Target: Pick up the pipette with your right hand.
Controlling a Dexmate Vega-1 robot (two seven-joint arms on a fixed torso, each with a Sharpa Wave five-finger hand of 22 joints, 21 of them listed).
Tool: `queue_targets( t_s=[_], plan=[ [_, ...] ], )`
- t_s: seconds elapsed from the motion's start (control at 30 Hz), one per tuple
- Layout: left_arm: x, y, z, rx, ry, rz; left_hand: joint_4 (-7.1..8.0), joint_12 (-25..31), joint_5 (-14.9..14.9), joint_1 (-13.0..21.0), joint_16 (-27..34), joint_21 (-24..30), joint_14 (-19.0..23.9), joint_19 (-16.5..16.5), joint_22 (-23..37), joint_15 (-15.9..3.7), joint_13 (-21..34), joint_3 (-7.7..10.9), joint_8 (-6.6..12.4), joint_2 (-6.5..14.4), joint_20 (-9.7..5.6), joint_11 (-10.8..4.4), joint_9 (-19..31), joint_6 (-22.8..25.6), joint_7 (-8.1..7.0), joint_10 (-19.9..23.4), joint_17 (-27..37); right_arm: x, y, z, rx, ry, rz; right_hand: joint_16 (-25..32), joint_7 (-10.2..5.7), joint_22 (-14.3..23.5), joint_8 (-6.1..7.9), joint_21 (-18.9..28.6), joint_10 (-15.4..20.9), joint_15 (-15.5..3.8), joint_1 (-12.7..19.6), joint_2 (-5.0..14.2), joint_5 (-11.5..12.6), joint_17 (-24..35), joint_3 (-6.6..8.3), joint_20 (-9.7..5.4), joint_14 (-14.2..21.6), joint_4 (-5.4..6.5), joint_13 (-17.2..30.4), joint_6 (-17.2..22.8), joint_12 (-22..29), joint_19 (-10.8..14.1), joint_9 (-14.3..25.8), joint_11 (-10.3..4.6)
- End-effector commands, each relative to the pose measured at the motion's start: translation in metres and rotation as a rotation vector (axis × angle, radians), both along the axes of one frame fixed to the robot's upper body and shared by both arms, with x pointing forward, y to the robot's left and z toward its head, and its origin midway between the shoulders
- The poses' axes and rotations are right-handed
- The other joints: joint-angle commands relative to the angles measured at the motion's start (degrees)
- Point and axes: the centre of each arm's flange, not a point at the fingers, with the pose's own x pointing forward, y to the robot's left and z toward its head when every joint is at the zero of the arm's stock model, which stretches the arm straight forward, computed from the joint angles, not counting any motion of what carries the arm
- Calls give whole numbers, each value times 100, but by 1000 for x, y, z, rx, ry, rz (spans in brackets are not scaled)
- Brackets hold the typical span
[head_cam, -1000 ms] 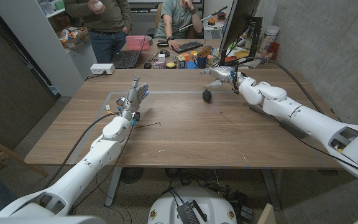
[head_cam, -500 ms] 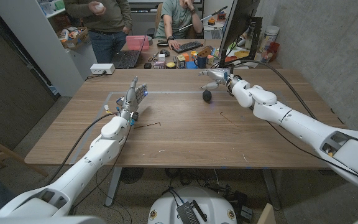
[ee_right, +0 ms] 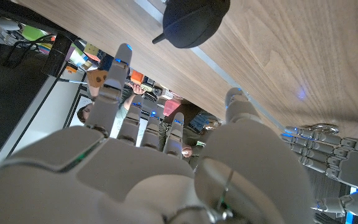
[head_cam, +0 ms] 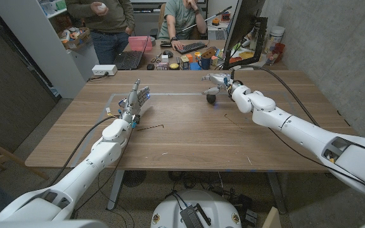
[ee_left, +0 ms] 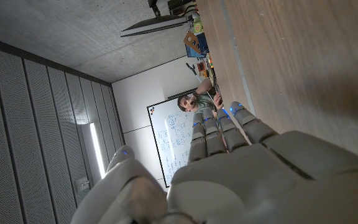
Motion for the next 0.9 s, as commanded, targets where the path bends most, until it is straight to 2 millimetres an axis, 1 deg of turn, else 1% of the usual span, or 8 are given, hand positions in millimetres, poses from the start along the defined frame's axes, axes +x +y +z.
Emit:
queue_targets(
  t_s=[0.03, 0.1, 0.17, 0.23, 0.4, 0.63, 0.67, 0.9],
  plan=[
    [4, 3, -1, 11, 15, -10, 13, 15, 17, 38, 23, 5, 65, -2, 22, -11, 35, -25, 5, 25, 34, -12, 23, 60, -4, 58, 30, 13, 8, -14, -7, 30, -39, 24, 35, 32, 8, -33, -16, 42, -44, -33, 69, 12, -25, 2, -13, 1, 23, 11, 26, -53, 18, 49],
    [4, 5, -3, 9, 20, -7, 13, 12, 17, 39, 23, 6, 65, 0, 22, -10, 35, -26, 7, 27, 30, -16, 23, 66, -6, 52, 30, 16, 4, -15, -6, 39, -7, 24, 38, 33, 13, -40, -19, 46, -60, -48, 79, 10, -37, 3, -20, 2, 24, 25, 27, -72, 17, 50],
    [3, 7, -4, 9, 22, -4, 13, 11, 18, 39, 23, 5, 65, -2, 22, -9, 35, -28, 7, 29, 34, -18, 23, 65, -4, 50, 30, 18, 3, -16, -3, 47, -6, 35, 19, 36, 36, -53, 50, 14, -142, -119, 118, 7, -94, 4, -18, 14, 25, 96, 62, -124, 14, -15],
    [0, 12, -6, 7, 25, 11, 12, 10, 18, 40, 22, 6, 65, -1, 22, -9, 35, -29, 6, 31, 33, -17, 24, 65, -10, 48, 30, 22, 0, -18, 2, 55, -19, 50, 17, 37, 40, -55, 86, -1, -187, -149, 139, 7, -123, 4, 14, 22, 25, 116, 80, -140, 12, -43],
    [-3, 17, -8, 3, 30, 24, 11, 8, 19, 43, 24, 6, 68, -1, 22, -6, 35, -33, 9, 35, 39, -30, 24, 76, 3, 44, 30, 28, 0, -23, 14, 61, -22, 75, 29, 42, 51, -44, 124, -43, -292, -193, 192, 6, -184, -2, 73, 52, 26, 166, 100, -143, 10, -39],
    [-2, 15, -7, 9, 33, 19, 10, 9, 20, 47, 23, 4, 68, -8, 22, -5, 35, -37, 8, 40, 44, -27, 24, 75, -14, 47, 30, 33, 2, -27, 15, 61, -43, 84, 23, 45, 57, -23, 135, -38, -338, -201, 226, 5, -207, -12, 101, 66, 26, 196, 108, -103, 9, -46],
    [-2, 15, -8, 7, 31, 15, 10, 10, 20, 47, 23, 5, 69, -6, 22, -6, 35, -37, 8, 41, 42, -26, 24, 76, -13, 49, 30, 33, 2, -28, 14, 64, -49, 86, 24, 46, 58, -16, 145, -36, -349, -201, 237, 5, -213, -15, 108, 69, 26, 203, 112, -90, 8, -22],
    [0, 15, -12, 1, 37, 13, 9, 12, 20, 52, 21, 4, 65, -10, 22, -5, 35, -43, 8, 49, 47, -21, 24, 80, -15, 55, 30, 36, -3, -35, 26, 70, -67, 101, 9, 50, 68, 11, 151, -41, -379, -196, 280, 4, -227, -25, 159, 76, 27, 249, 117, -26, 7, -31]
  ],
)
